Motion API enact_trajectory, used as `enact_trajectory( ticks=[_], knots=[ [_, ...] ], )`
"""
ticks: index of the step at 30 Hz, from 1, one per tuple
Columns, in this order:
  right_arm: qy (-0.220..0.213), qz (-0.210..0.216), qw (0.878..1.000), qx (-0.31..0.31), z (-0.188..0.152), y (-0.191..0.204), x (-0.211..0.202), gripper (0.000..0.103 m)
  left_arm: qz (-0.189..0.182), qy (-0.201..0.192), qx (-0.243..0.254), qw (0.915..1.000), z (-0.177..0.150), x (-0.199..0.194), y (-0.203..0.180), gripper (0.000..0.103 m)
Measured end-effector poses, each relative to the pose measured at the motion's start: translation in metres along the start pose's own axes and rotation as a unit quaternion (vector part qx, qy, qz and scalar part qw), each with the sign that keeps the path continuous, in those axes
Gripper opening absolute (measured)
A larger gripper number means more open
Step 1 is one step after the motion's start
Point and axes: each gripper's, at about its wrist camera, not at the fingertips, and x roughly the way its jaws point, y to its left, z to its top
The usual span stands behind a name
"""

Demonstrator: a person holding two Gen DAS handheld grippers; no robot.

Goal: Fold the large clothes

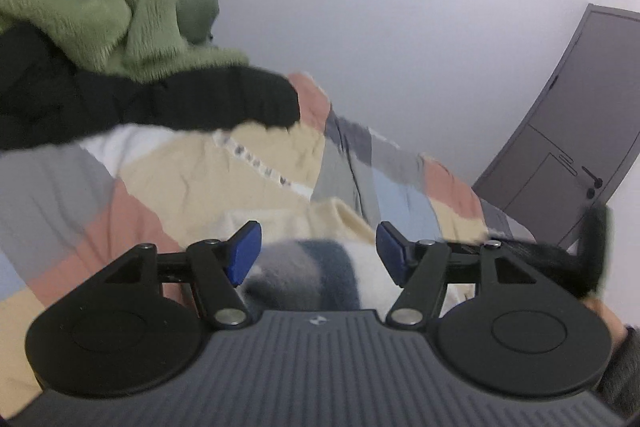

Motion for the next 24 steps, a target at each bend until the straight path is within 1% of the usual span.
enact_trajectory(
  ticks=[3, 4, 6, 7, 9, 10, 11, 12, 13, 14, 16, 19, 21, 23, 24],
  knots=[
    [0.032, -0.001, 0.999, 0.016, 0.009, 0.011, 0.047, 0.070, -0.008, 0.010, 0.000, 0.9999, -0.005, 0.014, 0.002, 0.069],
    [0.039, -0.007, 0.999, 0.014, 0.011, 0.014, 0.062, 0.070, -0.015, 0.016, 0.001, 0.9998, -0.006, 0.019, 0.003, 0.069],
    [0.053, -0.034, 0.998, 0.003, 0.011, 0.019, 0.084, 0.070, -0.030, 0.029, 0.010, 0.9991, -0.006, 0.029, 0.003, 0.072],
    [0.063, -0.048, 0.997, 0.002, 0.012, 0.018, 0.096, 0.067, -0.037, 0.033, 0.017, 0.9986, -0.007, 0.033, 0.003, 0.074],
    [0.089, -0.067, 0.994, 0.010, 0.012, 0.012, 0.120, 0.058, -0.055, 0.034, 0.035, 0.9973, -0.009, 0.037, 0.001, 0.081],
    [0.099, -0.068, 0.993, 0.015, 0.010, 0.009, 0.127, 0.051, -0.063, 0.036, 0.046, 0.9963, -0.010, 0.039, -0.001, 0.082],
    [0.104, -0.064, 0.992, 0.014, 0.009, 0.007, 0.132, 0.038, -0.067, 0.036, 0.060, 0.9953, -0.012, 0.041, -0.004, 0.083],
    [0.107, -0.057, 0.993, 0.010, 0.008, 0.007, 0.134, 0.028, -0.068, 0.035, 0.074, 0.9943, -0.013, 0.044, -0.006, 0.086],
    [0.113, -0.044, 0.993, 0.008, 0.007, 0.006, 0.135, 0.019, -0.072, 0.037, 0.088, 0.9929, -0.014, 0.046, -0.010, 0.088],
    [0.111, -0.040, 0.993, 0.007, 0.006, 0.006, 0.133, 0.012, -0.078, 0.042, 0.097, 0.9913, -0.016, 0.048, -0.012, 0.091],
    [0.095, -0.034, 0.995, -0.005, 0.009, 0.010, 0.124, 0.010, -0.087, 0.047, 0.111, 0.9889, -0.019, 0.052, -0.018, 0.093],
    [0.066, -0.012, 0.998, -0.015, 0.014, 0.014, 0.099, 0.009, -0.080, 0.053, 0.141, 0.9854, -0.024, 0.056, -0.029, 0.095],
    [0.049, -0.002, 0.999, -0.017, 0.020, 0.015, 0.083, 0.009, -0.055, 0.069, 0.178, 0.9802, -0.034, 0.062, -0.039, 0.095],
    [0.028, 0.009, 0.999, -0.014, 0.026, 0.017, 0.064, 0.009, -0.010, 0.086, 0.230, 0.9694, -0.047, 0.068, -0.051, 0.094],
    [0.019, 0.012, 1.000, -0.016, 0.027, 0.018, 0.055, 0.008, 0.012, 0.085, 0.250, 0.9644, -0.055, 0.070, -0.056, 0.090]
  ],
)
